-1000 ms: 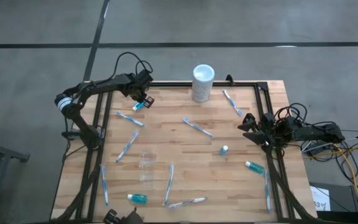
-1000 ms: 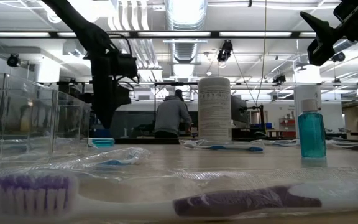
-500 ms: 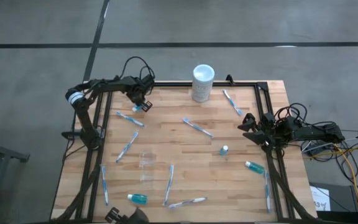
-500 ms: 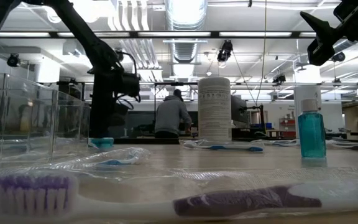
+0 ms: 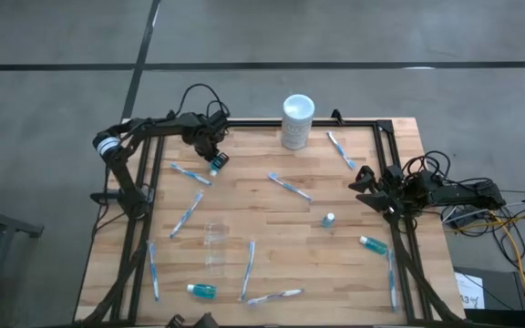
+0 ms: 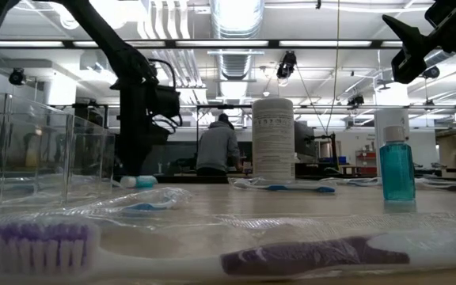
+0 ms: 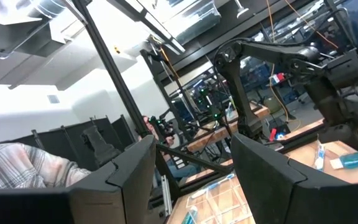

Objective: Pick & Place toothbrushing station
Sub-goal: Put the blue mouthwash bottle into the transparent organizer

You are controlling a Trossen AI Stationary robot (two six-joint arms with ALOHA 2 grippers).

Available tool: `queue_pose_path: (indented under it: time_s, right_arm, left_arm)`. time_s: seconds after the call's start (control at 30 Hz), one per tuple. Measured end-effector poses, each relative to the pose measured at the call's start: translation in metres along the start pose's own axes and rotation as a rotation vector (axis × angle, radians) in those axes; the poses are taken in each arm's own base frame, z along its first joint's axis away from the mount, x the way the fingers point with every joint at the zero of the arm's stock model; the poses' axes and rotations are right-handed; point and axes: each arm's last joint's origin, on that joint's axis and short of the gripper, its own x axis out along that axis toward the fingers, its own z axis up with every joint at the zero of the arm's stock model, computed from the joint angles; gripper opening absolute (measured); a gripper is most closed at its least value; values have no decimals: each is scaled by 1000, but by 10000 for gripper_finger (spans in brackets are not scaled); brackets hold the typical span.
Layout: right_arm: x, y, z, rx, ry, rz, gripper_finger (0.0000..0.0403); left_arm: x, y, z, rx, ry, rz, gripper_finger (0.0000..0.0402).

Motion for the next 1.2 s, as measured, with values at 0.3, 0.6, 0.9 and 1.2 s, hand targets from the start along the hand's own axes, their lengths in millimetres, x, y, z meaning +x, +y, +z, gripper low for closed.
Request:
queue_pose_path:
  time_s: [0.3, 0.6, 0.9, 1.2]
  right_arm:
    - [0, 0, 0, 0, 0, 0, 206]
    - [0, 0, 0, 0, 0, 0, 206]
    - [0, 0, 0, 0, 0, 0, 206]
    - [0, 0, 0, 0, 0, 0, 206]
  left_arm:
    - [-3, -46, -11, 140, 26, -141, 39]
    - [-6, -88, -27, 252, 37, -164, 39]
    - [-24, -106, -28, 468, 39, -173, 39]
    - [-65, -123, -16, 855, -13, -188, 39]
